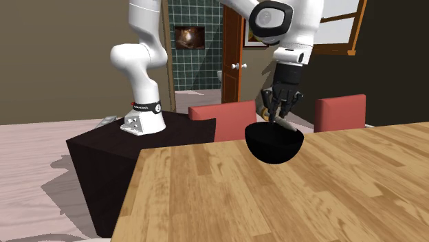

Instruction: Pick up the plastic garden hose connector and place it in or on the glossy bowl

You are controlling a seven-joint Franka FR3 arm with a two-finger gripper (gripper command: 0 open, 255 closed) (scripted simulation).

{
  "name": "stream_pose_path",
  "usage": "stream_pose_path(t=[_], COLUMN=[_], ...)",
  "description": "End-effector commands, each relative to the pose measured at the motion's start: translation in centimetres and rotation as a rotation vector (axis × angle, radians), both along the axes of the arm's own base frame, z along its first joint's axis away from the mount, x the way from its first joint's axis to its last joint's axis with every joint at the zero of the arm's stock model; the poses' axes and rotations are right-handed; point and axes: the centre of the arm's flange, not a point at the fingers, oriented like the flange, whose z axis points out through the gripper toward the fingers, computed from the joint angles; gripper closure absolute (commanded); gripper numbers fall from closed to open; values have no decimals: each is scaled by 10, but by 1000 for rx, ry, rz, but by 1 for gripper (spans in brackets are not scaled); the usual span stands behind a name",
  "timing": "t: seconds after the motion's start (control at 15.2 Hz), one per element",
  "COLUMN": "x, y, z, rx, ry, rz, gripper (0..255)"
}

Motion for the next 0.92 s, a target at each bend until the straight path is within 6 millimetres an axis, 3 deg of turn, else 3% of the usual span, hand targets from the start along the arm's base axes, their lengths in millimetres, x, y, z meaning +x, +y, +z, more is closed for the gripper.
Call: stream_pose_path(t=[0.0, 0.13, 0.66, 0.73, 0.86], x=[-1, -1, -1, -1, -1], y=[0, 0, 0, 0, 0], z=[-11, -23, -23, -23, -23], rx=[0, 0, 0, 0, 0], ry=[-1, -1, -1, -1, -1], rz=[0, 0, 0, 0, 0], gripper=[255, 255, 255, 0, 0])
